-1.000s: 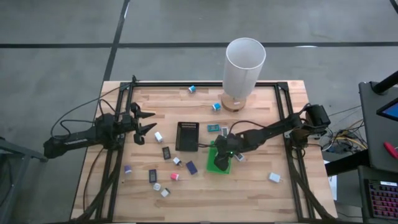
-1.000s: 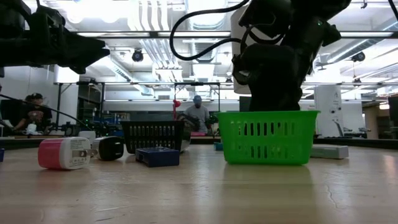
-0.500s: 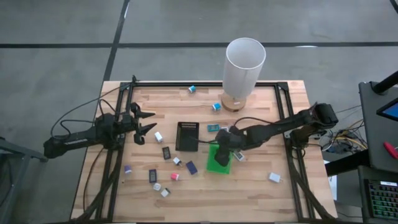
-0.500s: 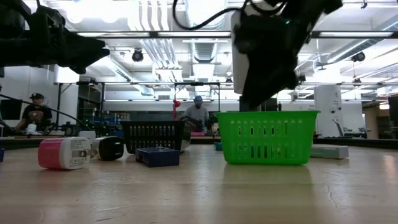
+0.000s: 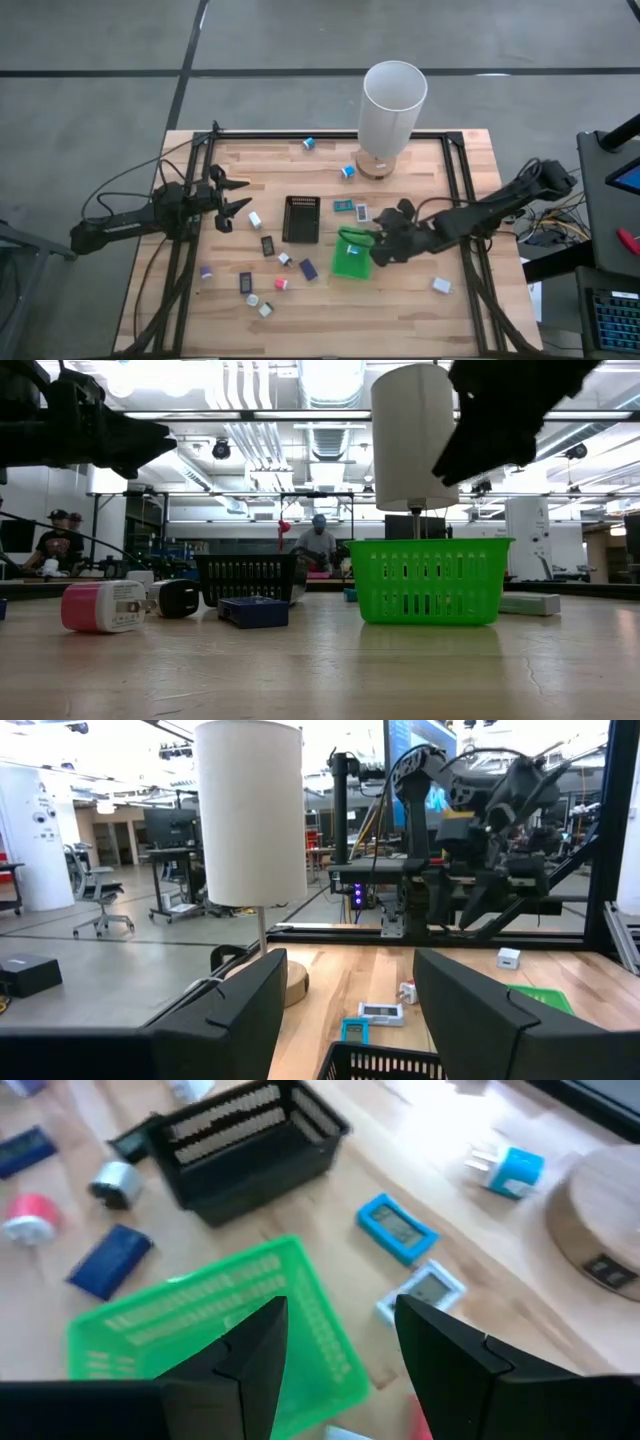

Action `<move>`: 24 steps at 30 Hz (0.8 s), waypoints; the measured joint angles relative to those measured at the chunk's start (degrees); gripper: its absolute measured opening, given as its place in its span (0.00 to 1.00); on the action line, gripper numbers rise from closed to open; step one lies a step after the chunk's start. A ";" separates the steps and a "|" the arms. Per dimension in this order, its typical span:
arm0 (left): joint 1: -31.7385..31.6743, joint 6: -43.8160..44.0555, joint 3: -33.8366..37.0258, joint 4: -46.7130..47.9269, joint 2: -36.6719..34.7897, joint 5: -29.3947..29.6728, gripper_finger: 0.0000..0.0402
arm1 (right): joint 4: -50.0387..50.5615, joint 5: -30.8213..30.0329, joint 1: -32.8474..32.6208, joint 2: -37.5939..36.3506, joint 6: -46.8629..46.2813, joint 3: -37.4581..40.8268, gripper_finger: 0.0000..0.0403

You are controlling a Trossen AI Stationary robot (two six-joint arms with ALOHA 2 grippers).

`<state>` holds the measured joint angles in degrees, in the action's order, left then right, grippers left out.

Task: Pick & Place Office items
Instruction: Put the top pink charger adapter into the green bin

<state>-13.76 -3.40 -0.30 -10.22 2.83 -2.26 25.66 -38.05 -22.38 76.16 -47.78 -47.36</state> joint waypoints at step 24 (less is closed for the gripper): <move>-0.02 0.00 0.00 0.00 0.00 -0.02 0.56 | -17.79 -11.22 -2.61 -6.68 -8.67 24.05 0.46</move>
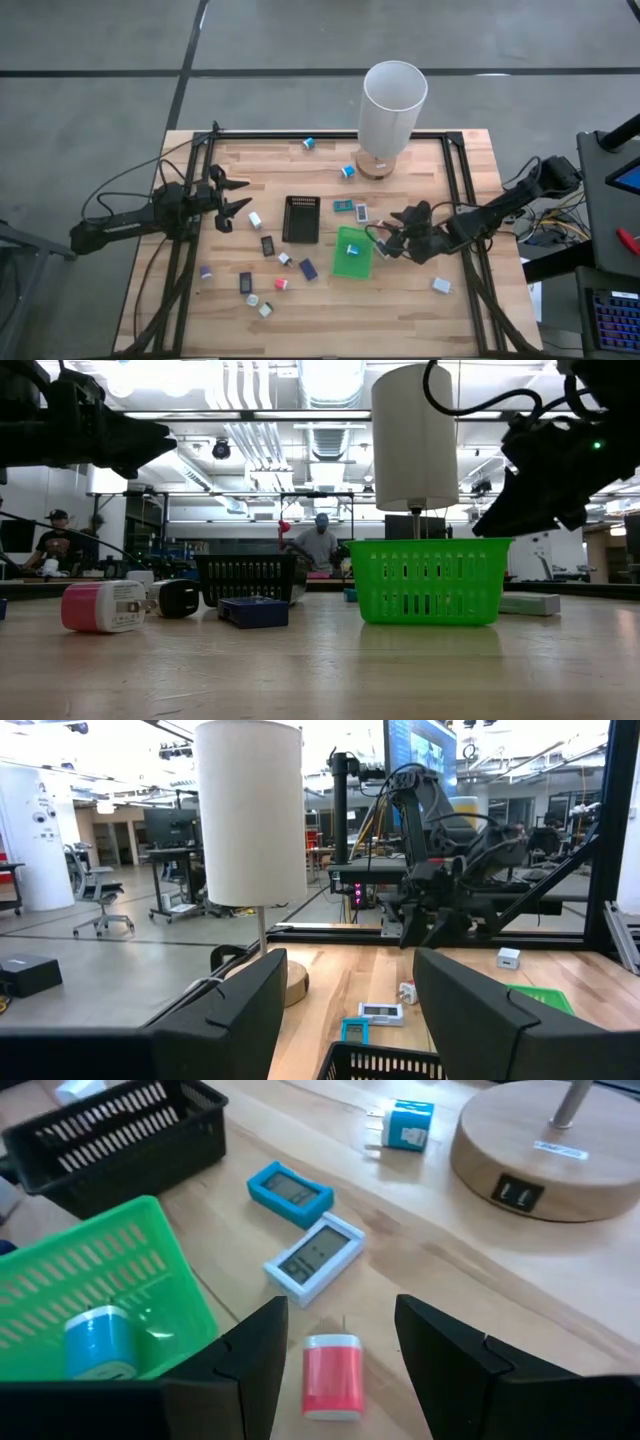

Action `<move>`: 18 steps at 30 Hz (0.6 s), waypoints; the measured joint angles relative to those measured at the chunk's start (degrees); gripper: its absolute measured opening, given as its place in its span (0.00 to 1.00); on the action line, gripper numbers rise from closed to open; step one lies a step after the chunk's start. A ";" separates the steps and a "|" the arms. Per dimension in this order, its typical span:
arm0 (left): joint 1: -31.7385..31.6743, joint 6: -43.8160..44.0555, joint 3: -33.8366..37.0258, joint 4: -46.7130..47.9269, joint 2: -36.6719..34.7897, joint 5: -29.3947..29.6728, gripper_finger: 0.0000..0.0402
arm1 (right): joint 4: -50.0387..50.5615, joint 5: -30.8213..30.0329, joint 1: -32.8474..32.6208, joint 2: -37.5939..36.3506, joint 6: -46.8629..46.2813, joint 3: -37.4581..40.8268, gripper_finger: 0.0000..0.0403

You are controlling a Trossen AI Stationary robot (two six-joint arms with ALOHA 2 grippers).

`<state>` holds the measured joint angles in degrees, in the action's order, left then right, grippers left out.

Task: Pick & Place Office items
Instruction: Put the top pink charger adapter into the green bin

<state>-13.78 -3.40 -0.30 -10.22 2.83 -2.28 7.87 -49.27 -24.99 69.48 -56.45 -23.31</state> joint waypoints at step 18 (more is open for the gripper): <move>0.00 0.00 0.00 0.00 0.00 0.02 0.56 | -15.35 0.21 0.13 11.37 0.05 4.49 0.46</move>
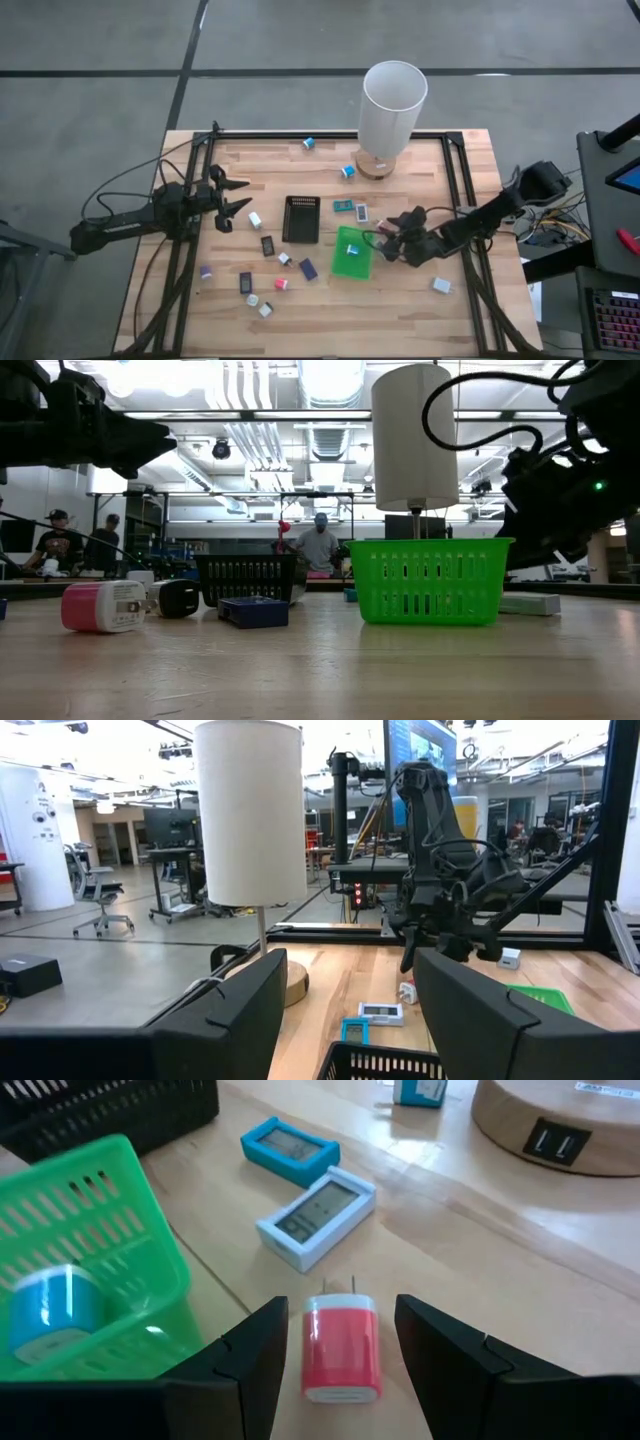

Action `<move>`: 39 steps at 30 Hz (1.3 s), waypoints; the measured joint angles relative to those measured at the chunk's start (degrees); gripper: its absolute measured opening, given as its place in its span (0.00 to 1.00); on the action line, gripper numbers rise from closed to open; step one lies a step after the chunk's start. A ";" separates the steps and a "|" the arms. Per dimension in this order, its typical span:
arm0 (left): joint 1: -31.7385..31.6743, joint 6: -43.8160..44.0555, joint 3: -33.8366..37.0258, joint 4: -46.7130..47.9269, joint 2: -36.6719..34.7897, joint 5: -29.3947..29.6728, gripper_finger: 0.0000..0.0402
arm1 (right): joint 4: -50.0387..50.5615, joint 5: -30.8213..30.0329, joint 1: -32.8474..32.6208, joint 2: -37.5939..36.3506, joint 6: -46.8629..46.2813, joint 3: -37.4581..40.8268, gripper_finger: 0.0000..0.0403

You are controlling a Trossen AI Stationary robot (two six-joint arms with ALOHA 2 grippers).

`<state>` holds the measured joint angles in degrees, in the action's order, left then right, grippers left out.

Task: Pick & Place Office items
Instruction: Put the top pink charger adapter into the green bin

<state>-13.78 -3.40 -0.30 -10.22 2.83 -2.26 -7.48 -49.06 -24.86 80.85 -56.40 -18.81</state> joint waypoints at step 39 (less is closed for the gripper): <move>0.02 0.00 -0.01 0.00 0.01 -0.02 0.56 | -0.68 3.14 2.14 5.99 -4.57 -1.24 0.32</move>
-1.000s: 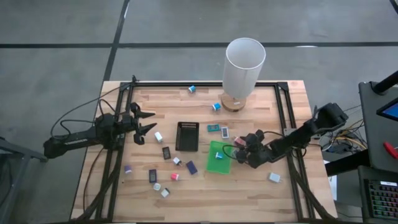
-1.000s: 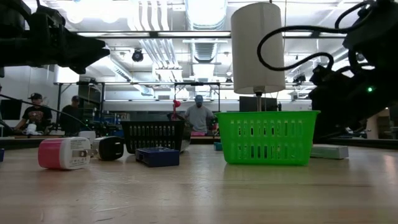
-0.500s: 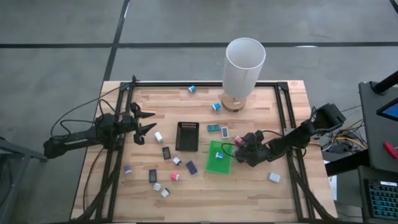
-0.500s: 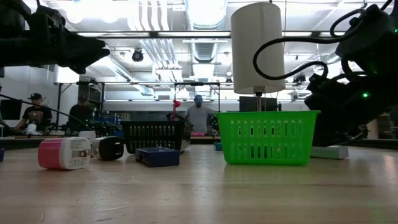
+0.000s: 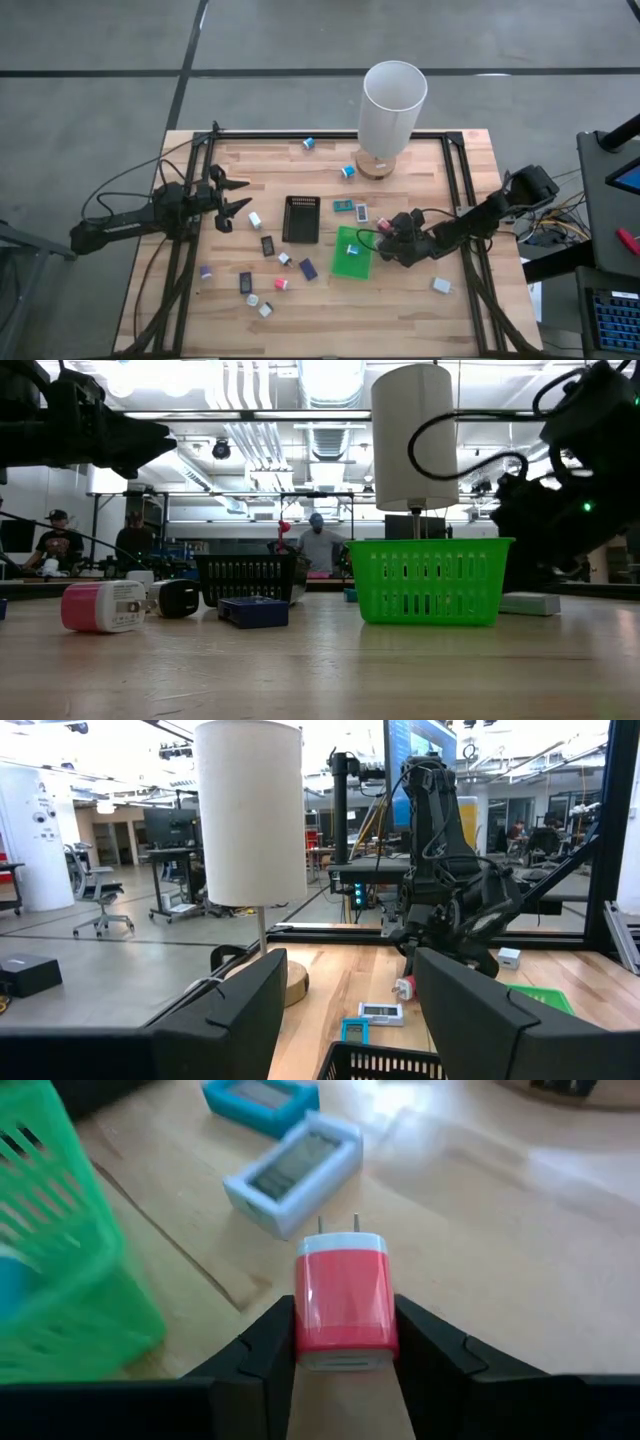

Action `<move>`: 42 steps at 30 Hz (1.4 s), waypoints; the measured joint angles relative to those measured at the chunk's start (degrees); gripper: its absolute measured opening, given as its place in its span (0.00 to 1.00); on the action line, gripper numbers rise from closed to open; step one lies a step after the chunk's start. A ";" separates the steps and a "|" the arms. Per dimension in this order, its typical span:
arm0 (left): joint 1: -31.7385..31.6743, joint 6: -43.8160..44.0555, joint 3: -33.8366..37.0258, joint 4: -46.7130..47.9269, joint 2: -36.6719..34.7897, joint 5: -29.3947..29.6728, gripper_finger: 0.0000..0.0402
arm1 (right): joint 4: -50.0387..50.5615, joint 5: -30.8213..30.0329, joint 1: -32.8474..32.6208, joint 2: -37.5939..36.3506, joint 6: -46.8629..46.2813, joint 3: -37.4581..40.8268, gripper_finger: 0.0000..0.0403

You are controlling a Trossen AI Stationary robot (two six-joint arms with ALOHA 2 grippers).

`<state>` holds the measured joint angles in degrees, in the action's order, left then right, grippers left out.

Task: Pick & Place Office items
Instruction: Put the top pink charger adapter into the green bin

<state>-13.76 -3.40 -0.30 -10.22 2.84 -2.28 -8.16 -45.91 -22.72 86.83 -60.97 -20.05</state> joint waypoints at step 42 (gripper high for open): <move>-0.01 0.00 -0.01 0.00 -0.01 0.02 0.56 | 0.70 31.38 0.20 -2.23 20.62 -16.68 0.32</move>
<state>-13.77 -3.40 -0.31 -10.22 2.83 -2.26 -7.46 -14.54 -22.52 84.60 -40.35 -36.74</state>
